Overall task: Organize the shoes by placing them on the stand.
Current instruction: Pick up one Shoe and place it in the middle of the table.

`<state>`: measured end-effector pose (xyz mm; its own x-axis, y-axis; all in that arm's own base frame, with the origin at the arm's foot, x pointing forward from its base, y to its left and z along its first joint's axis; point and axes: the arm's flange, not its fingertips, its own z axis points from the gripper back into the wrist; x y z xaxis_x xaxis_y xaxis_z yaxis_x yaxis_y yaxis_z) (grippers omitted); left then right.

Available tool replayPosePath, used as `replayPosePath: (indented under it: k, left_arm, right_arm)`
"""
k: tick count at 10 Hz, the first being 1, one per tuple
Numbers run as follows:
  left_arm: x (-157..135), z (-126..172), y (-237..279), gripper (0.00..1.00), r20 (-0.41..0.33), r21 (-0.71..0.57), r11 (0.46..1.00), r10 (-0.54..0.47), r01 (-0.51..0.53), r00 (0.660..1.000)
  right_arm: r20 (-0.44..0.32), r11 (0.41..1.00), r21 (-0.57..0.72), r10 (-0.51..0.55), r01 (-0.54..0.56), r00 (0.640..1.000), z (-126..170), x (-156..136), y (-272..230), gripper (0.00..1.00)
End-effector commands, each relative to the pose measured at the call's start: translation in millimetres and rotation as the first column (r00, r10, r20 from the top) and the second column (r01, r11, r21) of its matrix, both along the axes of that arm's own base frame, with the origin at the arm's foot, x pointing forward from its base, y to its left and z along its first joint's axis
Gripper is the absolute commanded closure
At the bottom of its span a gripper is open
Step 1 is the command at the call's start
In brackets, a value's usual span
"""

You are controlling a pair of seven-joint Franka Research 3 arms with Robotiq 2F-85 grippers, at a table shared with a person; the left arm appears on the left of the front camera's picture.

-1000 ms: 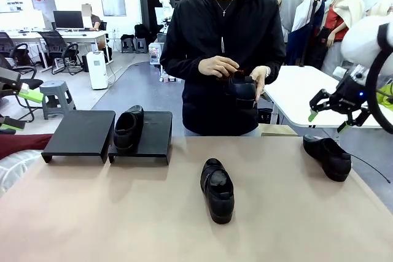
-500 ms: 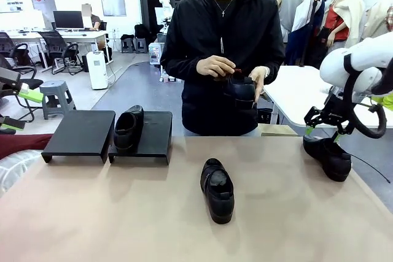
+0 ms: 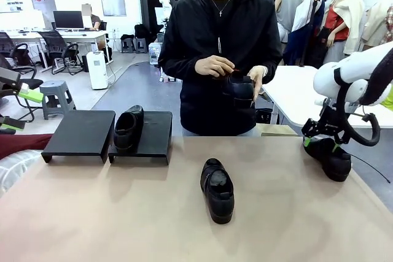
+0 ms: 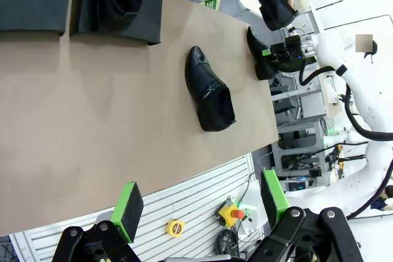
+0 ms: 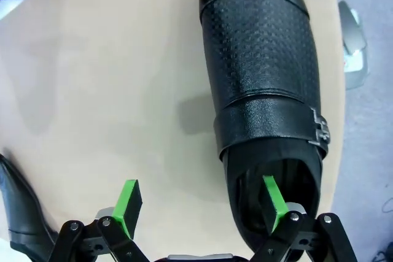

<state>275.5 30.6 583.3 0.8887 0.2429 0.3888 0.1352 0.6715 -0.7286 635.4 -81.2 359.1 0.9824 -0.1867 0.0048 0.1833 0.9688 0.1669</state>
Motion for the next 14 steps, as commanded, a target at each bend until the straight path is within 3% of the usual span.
replayPosePath:
  k: [1, 2, 3, 4, 14]
  left_arm:
    - [0.9, -1.5, 1.1, 0.00, 0.022, -0.020, 1.000, -0.020, 0.021, 1.000]
    - [0.9, -1.5, 1.1, 0.00, 0.022, -0.020, 1.000, -0.020, 0.021, 1.000]
    - [0.9, -1.5, 1.1, 0.00, 0.022, -0.020, 1.000, -0.020, 0.021, 1.000]
    - [0.9, -1.5, 1.1, 0.00, 0.022, -0.020, 1.000, -0.020, 0.021, 1.000]
    - [0.9, -1.5, 1.1, 0.00, 0.022, -0.020, 1.000, -0.020, 0.021, 1.000]
  right_arm:
    - [-0.040, 0.999, -0.039, 0.003, -0.005, 0.999, -0.8, 9.7, -1.1, 0.00]
    - [-0.051, 0.999, -0.038, 0.000, -0.002, 0.999, -1.2, 9.8, -0.5, 0.00]
    - [-0.065, 0.995, -0.095, -0.024, 0.017, 0.998, -2.9, 10.7, -0.4, 0.45]
    - [-0.065, 0.994, -0.107, -0.012, 0.005, 0.998, -4.7, 9.6, 2.1, 1.00]
    - [-0.014, 0.996, -0.074, -0.046, 0.045, 0.999, 6.6, 7.3, -6.7, 1.00]
